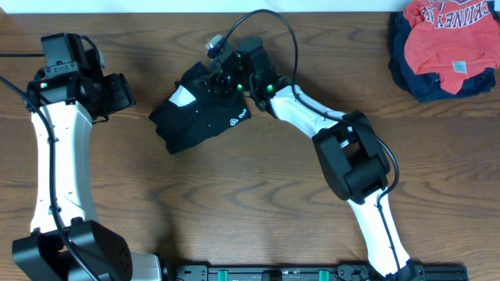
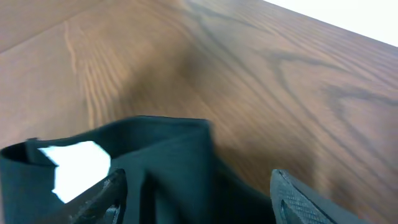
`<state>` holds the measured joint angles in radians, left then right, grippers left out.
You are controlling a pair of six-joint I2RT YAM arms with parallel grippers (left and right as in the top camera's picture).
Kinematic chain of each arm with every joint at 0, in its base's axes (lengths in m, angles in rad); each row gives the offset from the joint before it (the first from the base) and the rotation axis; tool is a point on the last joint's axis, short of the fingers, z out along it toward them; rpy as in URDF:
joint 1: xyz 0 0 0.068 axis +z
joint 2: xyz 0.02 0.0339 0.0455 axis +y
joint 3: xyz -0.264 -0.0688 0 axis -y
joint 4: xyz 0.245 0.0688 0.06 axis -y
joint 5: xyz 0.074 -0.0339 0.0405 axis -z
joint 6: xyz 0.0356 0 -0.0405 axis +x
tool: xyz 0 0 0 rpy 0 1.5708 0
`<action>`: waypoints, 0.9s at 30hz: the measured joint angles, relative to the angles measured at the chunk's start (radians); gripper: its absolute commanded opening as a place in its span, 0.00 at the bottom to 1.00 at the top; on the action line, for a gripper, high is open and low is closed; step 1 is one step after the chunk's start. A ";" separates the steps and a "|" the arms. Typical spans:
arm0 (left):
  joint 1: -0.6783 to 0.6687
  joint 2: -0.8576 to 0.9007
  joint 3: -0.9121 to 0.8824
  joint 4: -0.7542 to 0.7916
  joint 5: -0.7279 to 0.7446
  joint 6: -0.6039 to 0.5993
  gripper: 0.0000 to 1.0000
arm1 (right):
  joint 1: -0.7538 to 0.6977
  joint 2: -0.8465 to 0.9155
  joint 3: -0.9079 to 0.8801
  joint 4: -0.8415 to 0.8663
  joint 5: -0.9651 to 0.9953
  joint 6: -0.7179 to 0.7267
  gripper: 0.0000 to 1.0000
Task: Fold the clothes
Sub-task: 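Drag the folded shirt up toward the far edge with the right gripper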
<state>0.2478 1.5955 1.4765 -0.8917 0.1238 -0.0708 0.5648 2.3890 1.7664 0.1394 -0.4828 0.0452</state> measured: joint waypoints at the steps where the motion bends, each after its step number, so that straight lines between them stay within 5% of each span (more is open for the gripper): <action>1: 0.000 0.000 0.000 0.001 0.000 0.000 0.66 | -0.005 0.000 0.000 0.000 0.003 0.000 0.73; 6: 0.000 0.000 0.000 0.011 0.000 0.000 0.66 | -0.015 0.010 0.000 0.003 0.016 0.000 0.68; 14: 0.000 0.000 0.000 0.018 0.000 0.000 0.66 | -0.011 0.027 0.003 0.031 -0.025 -0.002 0.10; 22: 0.000 0.000 0.000 0.019 0.000 0.000 0.66 | -0.011 0.027 0.120 -0.120 -0.081 0.003 0.01; 27: 0.000 0.000 0.000 0.019 0.000 0.000 0.66 | -0.027 0.027 0.291 -0.389 -0.131 -0.024 0.01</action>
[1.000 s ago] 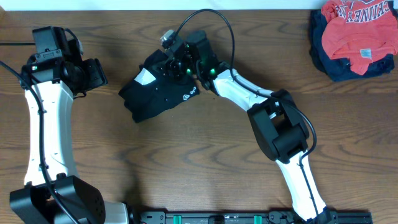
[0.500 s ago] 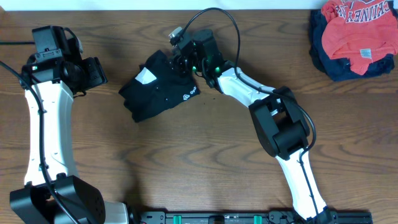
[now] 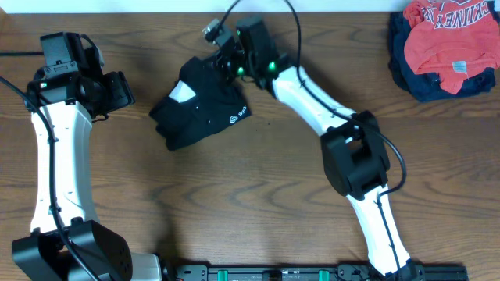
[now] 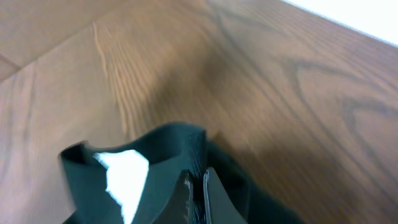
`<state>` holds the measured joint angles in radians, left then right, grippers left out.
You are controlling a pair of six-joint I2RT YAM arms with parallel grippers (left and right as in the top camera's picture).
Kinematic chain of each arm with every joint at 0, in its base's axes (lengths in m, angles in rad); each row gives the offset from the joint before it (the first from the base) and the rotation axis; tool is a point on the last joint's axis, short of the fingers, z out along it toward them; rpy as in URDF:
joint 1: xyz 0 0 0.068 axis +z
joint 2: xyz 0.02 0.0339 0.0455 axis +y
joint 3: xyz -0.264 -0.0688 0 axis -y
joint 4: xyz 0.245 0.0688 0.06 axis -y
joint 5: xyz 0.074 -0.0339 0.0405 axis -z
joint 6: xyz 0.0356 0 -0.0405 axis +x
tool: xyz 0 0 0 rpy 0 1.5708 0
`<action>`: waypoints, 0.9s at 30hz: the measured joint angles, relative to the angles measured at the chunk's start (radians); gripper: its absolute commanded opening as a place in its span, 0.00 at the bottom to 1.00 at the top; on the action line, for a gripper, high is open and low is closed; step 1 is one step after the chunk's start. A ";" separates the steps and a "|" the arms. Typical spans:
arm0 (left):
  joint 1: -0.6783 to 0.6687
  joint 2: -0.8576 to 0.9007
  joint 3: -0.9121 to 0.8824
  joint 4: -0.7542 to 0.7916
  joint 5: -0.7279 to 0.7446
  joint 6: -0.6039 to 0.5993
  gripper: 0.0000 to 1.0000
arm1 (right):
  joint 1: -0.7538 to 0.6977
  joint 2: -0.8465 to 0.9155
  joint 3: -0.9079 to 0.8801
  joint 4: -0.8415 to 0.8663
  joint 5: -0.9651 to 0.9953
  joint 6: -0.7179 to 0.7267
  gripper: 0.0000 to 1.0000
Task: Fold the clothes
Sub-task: 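Drag the folded shirt up toward the far edge with the right gripper, then lift the folded black shirt bundle with the right gripper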
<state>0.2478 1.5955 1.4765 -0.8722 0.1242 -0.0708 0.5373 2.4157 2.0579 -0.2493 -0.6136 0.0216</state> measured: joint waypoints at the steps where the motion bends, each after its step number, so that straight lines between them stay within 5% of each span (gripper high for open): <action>1: 0.000 0.000 0.000 0.000 0.000 0.000 0.66 | -0.009 0.000 0.037 -0.056 -0.005 -0.004 0.01; 7: 0.000 0.000 0.000 0.000 0.000 0.000 0.66 | -0.093 0.000 0.267 -0.466 0.022 -0.022 0.01; 13: 0.000 0.000 0.000 0.000 0.000 0.000 0.66 | -0.166 0.000 0.309 -0.648 0.137 -0.018 0.01; 27: 0.000 0.000 0.000 0.000 0.000 0.000 0.66 | -0.181 0.019 0.133 -0.229 0.195 -0.029 0.01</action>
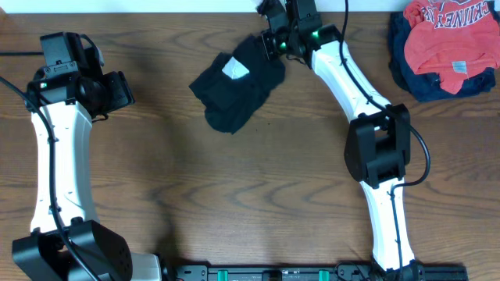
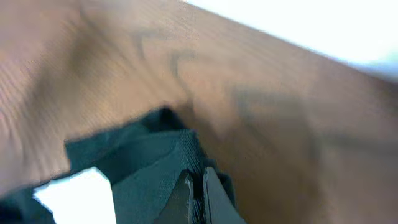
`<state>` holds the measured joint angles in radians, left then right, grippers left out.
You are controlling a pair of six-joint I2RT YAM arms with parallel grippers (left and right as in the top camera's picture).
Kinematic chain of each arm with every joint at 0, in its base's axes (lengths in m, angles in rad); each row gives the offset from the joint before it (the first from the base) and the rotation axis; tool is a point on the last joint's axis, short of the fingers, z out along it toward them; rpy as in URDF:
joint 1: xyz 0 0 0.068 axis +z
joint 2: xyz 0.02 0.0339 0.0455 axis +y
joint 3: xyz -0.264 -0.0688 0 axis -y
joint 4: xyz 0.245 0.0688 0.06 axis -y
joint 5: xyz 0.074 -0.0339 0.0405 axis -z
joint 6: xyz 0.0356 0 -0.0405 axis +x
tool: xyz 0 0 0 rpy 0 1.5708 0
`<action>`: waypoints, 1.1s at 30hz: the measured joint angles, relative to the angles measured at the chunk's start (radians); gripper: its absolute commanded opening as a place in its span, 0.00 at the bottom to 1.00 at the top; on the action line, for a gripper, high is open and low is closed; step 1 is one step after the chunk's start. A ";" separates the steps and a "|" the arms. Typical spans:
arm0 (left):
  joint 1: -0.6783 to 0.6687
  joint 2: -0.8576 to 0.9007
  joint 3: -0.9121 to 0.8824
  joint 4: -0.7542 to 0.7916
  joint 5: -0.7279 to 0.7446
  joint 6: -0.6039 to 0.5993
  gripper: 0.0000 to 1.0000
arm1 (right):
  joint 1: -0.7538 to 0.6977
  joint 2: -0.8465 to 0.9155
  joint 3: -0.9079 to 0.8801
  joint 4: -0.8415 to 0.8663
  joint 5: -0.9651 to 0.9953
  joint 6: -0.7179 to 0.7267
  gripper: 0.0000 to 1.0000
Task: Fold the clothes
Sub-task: 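Lift the folded black shirt bundle with the right gripper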
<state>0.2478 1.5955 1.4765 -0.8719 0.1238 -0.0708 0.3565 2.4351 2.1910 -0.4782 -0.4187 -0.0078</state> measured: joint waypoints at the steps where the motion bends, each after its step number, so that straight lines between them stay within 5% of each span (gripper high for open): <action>1: 0.000 0.000 0.000 0.000 0.000 0.000 0.66 | 0.003 0.001 0.000 0.040 0.000 0.001 0.01; 8: 0.000 0.000 0.000 0.000 0.000 0.000 0.66 | 0.050 0.067 0.002 0.224 0.023 0.041 0.11; 9: 0.000 0.000 0.000 0.000 0.000 0.000 0.66 | 0.059 0.093 0.002 0.245 0.026 0.045 0.40; 11: 0.000 0.000 0.000 0.000 0.000 0.000 0.66 | 0.074 0.133 0.002 0.260 0.031 0.054 0.80; 13: 0.000 0.000 0.000 0.000 0.000 0.000 0.66 | 0.086 0.175 0.001 0.260 0.034 0.055 0.99; 22: 0.000 0.004 0.000 0.026 0.029 0.000 0.66 | 0.079 0.113 -0.004 0.109 0.095 0.103 0.99; 33: -0.067 0.153 0.000 0.141 0.166 0.046 0.71 | 0.003 -0.269 0.022 -0.233 0.112 0.114 0.99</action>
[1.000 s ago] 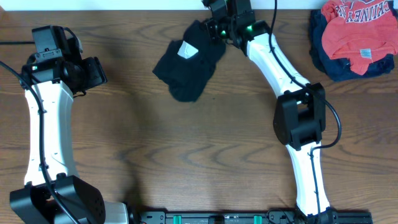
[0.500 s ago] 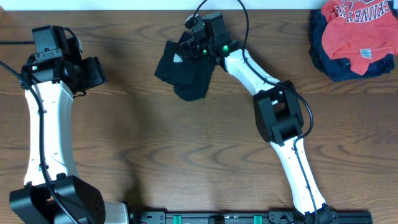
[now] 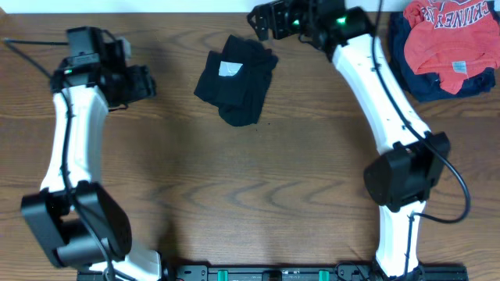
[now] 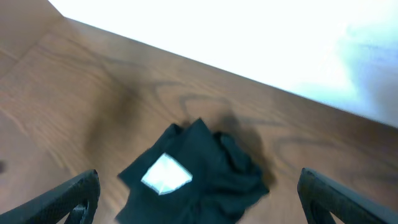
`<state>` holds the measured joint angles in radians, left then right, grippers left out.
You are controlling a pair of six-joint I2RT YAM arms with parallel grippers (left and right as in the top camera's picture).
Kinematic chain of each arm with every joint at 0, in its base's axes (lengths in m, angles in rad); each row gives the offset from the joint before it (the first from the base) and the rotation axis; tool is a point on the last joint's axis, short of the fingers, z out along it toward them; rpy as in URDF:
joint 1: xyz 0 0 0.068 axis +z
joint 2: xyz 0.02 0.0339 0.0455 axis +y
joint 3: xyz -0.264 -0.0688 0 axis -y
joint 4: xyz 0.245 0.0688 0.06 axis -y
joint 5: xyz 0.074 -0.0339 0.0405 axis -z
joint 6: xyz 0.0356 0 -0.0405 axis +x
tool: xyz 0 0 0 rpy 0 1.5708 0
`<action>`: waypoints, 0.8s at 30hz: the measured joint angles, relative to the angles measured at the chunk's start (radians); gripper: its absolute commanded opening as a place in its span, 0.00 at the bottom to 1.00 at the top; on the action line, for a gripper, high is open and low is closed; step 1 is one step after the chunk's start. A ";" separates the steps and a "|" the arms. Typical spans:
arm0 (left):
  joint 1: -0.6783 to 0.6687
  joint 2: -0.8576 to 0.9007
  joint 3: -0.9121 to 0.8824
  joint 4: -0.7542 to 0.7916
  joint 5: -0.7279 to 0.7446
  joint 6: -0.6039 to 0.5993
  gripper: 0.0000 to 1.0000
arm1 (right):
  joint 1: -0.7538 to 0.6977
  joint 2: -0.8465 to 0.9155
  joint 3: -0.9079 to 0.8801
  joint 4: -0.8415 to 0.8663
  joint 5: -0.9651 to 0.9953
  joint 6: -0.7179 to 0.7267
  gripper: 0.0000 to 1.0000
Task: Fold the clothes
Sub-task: 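Lift the folded black shirt bundle with the right gripper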
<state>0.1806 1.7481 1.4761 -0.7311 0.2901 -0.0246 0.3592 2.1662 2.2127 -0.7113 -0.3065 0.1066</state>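
Observation:
A black garment (image 3: 234, 78) with a white label (image 3: 228, 69) lies crumpled on the wooden table near its far edge. It also shows in the right wrist view as a black garment (image 4: 193, 174), below and between the fingers. My right gripper (image 3: 268, 17) hangs just right of the garment and past it, raised, with nothing in it. In its own view the right gripper (image 4: 199, 198) is wide open, one finger (image 4: 78, 194) at each lower corner. My left gripper (image 3: 141, 82) is off to the left, apart from the cloth; its jaws are not readable.
A pile of clothes, a red shirt (image 3: 441, 35) on a navy garment (image 3: 414, 78), sits at the far right corner. The table's far edge (image 4: 186, 56) runs close behind the black garment. The arm bases stand at the near edge.
My right gripper has let go of the black garment, opened wide and now sits higher and to the right of it. The garment lies loose. My left arm has shifted right and farther back.
My right gripper stood open around the black garment's edge at the left-middle of the table. It was then shut on that edge. Later it held the garment farther right near the far edge. Now the garment lies there released.

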 measured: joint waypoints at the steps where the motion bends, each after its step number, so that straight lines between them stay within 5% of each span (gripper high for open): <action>1: -0.006 0.009 0.000 0.006 0.004 0.003 0.71 | 0.000 -0.004 0.000 -0.013 0.000 0.000 0.99; 7: -0.016 0.027 0.000 0.033 0.018 0.030 0.78 | 0.020 0.042 -0.008 -0.103 -0.037 0.000 0.99; 9: -0.003 0.027 0.000 0.032 0.018 0.029 0.79 | 0.044 0.062 -0.012 -0.100 -0.039 -0.001 0.89; 15: 0.119 0.024 0.000 -0.021 0.018 0.017 0.79 | 0.179 0.134 -0.015 -0.006 0.021 0.028 0.14; 24: 0.210 0.021 0.000 -0.072 0.018 0.013 0.79 | 0.266 0.364 -0.015 0.133 0.109 0.061 0.06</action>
<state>0.3904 1.7691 1.4761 -0.8036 0.3080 -0.0113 0.6247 2.5301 2.1975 -0.5785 -0.1978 0.1680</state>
